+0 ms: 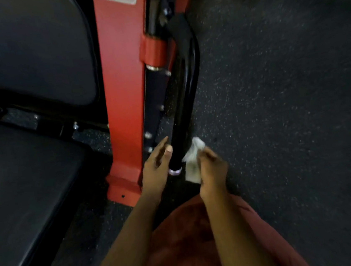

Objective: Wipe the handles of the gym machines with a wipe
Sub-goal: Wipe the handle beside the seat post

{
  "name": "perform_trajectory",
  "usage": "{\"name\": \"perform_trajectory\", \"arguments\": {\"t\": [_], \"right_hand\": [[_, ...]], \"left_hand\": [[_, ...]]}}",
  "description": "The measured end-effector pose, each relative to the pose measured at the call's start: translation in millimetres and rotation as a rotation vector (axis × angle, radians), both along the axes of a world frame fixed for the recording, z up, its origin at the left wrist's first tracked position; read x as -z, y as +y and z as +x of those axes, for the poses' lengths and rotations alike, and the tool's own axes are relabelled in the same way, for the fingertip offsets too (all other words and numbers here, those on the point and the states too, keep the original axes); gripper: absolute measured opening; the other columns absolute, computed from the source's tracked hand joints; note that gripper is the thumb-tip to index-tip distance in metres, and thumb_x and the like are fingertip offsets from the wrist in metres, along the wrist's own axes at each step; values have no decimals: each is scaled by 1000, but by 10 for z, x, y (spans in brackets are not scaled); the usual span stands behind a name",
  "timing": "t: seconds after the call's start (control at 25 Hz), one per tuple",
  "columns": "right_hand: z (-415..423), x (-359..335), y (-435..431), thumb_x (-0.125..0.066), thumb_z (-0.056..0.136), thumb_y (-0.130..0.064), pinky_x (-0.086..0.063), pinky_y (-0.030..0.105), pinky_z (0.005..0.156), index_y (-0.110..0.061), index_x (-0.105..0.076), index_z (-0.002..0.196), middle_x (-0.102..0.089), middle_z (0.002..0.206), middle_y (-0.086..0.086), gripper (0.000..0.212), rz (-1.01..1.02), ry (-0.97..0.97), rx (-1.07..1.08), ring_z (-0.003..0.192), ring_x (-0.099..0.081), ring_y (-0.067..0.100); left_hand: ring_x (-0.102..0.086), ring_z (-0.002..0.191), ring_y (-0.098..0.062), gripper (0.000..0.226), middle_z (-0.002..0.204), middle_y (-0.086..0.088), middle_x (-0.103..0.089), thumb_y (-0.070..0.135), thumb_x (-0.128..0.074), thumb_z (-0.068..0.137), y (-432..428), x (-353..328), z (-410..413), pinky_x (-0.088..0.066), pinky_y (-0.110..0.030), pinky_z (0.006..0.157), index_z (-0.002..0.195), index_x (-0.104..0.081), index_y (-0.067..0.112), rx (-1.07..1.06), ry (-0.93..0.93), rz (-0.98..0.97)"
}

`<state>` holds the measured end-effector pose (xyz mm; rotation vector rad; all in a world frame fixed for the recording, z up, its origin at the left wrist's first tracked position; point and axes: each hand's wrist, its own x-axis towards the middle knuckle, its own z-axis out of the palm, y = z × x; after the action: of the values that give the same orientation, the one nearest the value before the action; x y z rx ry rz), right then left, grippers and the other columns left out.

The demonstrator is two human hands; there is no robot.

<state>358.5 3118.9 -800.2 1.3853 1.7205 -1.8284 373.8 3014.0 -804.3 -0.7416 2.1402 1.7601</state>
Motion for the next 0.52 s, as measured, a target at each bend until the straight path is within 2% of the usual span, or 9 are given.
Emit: {"name": "perform_trajectory", "arguments": {"t": [0.04,0.12,0.2,0.28,0.36,0.44,0.52], "right_hand": [[-173,-108,18,-57,88,-11,-50,35,91,-9,-67,108,-67,101,0,23,16,98,-28,94,-62,16],[-557,-361,29,-52,91,-8,-50,28,92,-11,-64,115,-65,103,-6,26,25,294,-60,98,-62,10],[-762,-455,-24,-50,93,-10,-49,22,91,-13,-62,118,-66,110,-6,27,15,388,-95,103,-62,7],[-693,-436,-51,-49,94,-13,-50,17,88,-12,-61,119,-65,112,-6,28,66,370,-142,102,-61,5],[-533,-336,-17,-48,94,-13,-51,18,84,-12,-62,117,-66,106,-7,27,126,343,-204,93,-62,2],[-350,-177,8,-47,94,-10,-51,18,81,-18,-64,114,-66,97,-14,27,120,350,-283,84,-62,-7],[-174,-96,41,-47,94,-7,-48,12,81,-28,-59,113,-64,96,-20,31,58,368,-350,87,-62,-9]], "left_hand": [[-50,120,-1,36,128,8,-57,27,-52,94,53,-84,-130,-41,-14,100,129,-55,19,-21,53,12],[-52,112,8,33,121,14,-58,20,-51,94,176,-261,-375,-41,-9,95,127,-54,18,-26,132,69],[-54,112,5,31,116,15,-60,19,-52,93,276,-370,-506,-43,-11,93,124,-55,22,-46,167,118],[-54,115,0,29,121,9,-62,20,-54,92,324,-379,-511,-43,-18,98,120,-55,29,-78,171,107],[-53,117,-1,29,125,7,-60,23,-57,91,324,-319,-472,-43,-23,101,117,-55,35,-87,170,73],[-53,120,-7,29,127,7,-59,36,-61,86,284,-232,-445,-43,-35,103,115,-58,41,-95,162,37],[-52,122,-11,31,128,7,-57,44,-61,82,258,-194,-437,-42,-41,104,113,-59,47,-76,154,-1]]}}
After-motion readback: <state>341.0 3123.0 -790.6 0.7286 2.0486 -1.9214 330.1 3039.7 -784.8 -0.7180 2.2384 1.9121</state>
